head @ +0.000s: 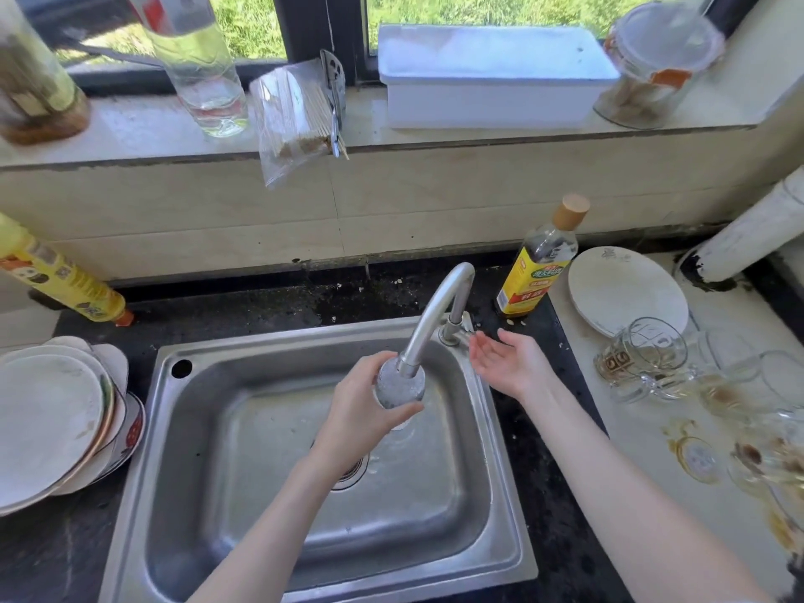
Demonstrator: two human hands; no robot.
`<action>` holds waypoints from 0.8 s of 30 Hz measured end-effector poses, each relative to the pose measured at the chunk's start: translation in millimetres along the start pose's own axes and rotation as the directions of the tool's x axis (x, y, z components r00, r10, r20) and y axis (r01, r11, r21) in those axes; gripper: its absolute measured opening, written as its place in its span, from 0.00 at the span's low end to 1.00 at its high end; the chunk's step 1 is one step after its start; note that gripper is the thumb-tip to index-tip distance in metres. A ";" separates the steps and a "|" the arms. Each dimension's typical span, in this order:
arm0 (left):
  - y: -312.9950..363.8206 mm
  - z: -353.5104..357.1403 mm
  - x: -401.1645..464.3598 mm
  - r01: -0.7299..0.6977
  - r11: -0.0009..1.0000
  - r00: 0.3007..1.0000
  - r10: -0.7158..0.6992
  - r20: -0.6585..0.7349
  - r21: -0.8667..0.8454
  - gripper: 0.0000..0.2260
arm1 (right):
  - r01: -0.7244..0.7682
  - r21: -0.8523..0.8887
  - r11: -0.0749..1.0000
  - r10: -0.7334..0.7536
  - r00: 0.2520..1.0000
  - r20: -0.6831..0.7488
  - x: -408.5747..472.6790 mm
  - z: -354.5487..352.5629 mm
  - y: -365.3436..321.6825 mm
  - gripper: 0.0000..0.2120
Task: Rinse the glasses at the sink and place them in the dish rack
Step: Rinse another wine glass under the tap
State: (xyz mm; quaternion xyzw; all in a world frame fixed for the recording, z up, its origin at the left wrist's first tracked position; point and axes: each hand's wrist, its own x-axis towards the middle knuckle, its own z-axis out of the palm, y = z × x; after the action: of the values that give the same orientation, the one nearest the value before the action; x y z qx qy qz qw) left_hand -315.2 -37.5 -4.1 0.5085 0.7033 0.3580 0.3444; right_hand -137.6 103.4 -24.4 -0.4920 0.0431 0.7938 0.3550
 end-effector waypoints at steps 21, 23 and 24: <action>-24.1 14.6 -43.9 0.181 0.982 0.983 -0.182 0.000 -0.046 0.20 | -0.195 -0.154 0.969 0.186 0.980 -0.075 -45.5 -28.6 118.2 0.08; -27.3 13.7 -45.0 0.191 0.982 0.981 -0.191 0.030 0.001 0.21 | -0.085 -0.264 0.961 0.074 0.996 -0.054 -47.4 -29.0 110.1 0.07; -29.3 13.9 -45.0 0.196 0.980 0.980 -0.197 0.042 0.026 0.22 | -0.018 -0.338 0.941 0.008 1.000 -0.030 -48.2 -28.5 106.9 0.07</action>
State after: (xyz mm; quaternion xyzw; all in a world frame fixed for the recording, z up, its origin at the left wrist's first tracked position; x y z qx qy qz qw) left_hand -306.1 -85.3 -30.8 0.4481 0.7462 0.3032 0.3879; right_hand -168.3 -13.2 -29.9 -0.5563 -0.0854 0.7848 0.2596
